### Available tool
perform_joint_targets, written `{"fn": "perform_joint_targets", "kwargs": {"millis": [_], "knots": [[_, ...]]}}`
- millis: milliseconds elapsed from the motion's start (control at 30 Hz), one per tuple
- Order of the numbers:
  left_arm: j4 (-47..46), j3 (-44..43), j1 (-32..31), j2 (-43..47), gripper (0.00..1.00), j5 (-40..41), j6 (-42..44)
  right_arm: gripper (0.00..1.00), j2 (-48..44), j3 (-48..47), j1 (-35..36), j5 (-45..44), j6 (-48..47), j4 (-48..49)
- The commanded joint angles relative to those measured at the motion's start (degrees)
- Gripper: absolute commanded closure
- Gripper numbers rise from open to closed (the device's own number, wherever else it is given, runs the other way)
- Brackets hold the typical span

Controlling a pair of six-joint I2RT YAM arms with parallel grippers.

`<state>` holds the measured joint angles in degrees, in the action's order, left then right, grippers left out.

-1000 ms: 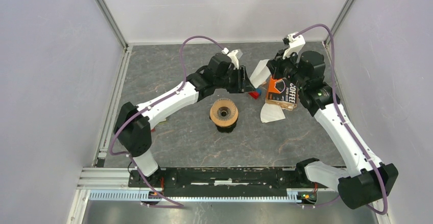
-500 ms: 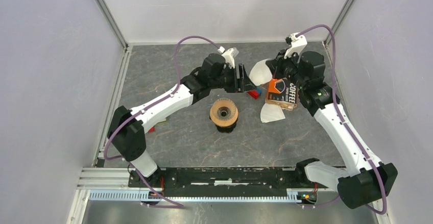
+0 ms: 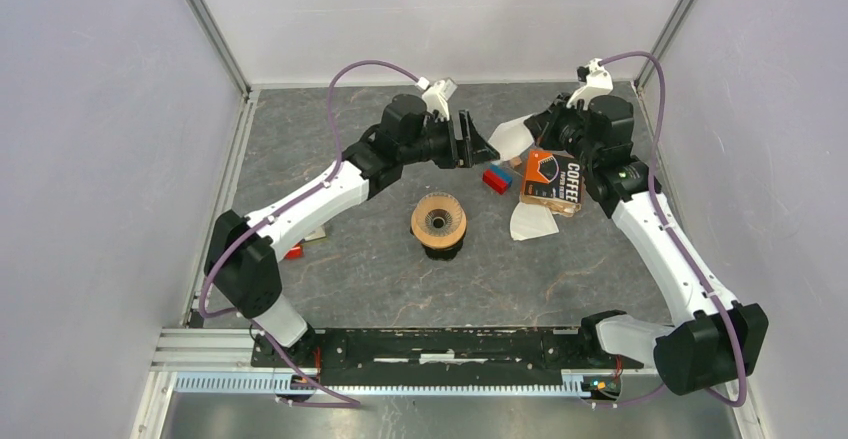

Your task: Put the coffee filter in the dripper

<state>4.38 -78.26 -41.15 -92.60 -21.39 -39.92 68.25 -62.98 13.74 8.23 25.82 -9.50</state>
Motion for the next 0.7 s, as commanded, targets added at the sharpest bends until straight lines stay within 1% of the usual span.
{"fn": "perform_joint_targets", "kwargs": {"millis": [0,100,233,367,467,567,667], "knots": [[1.19,-3.68,0.81,1.34,0.21,1.51,-0.13,1.00,-0.80,0.05,-0.47,-1.43,5.60,2.17],[4.72,-7.00,0.88,-0.55,0.24,3.93,0.08,1.00,-1.17,1.44,-0.66,-0.71,6.47,3.22],[5.92,-9.17,0.72,-1.70,0.24,3.39,-0.19,1.00,-1.53,2.17,-1.11,-0.28,7.26,3.85],[2.75,-5.29,0.48,0.32,0.19,2.62,0.28,1.00,-1.71,2.21,-1.73,-0.76,8.45,3.78],[2.46,-3.40,0.10,1.35,0.14,4.51,2.23,1.00,-1.62,2.20,-1.92,-0.97,9.46,3.52],[3.22,-3.29,-0.42,1.25,0.13,6.70,2.92,1.00,-1.74,2.33,-2.22,-1.25,10.55,3.24],[3.69,-4.56,-1.19,0.21,0.12,6.80,3.08,1.00,-1.89,2.67,-2.54,-1.63,11.26,3.36]]}}
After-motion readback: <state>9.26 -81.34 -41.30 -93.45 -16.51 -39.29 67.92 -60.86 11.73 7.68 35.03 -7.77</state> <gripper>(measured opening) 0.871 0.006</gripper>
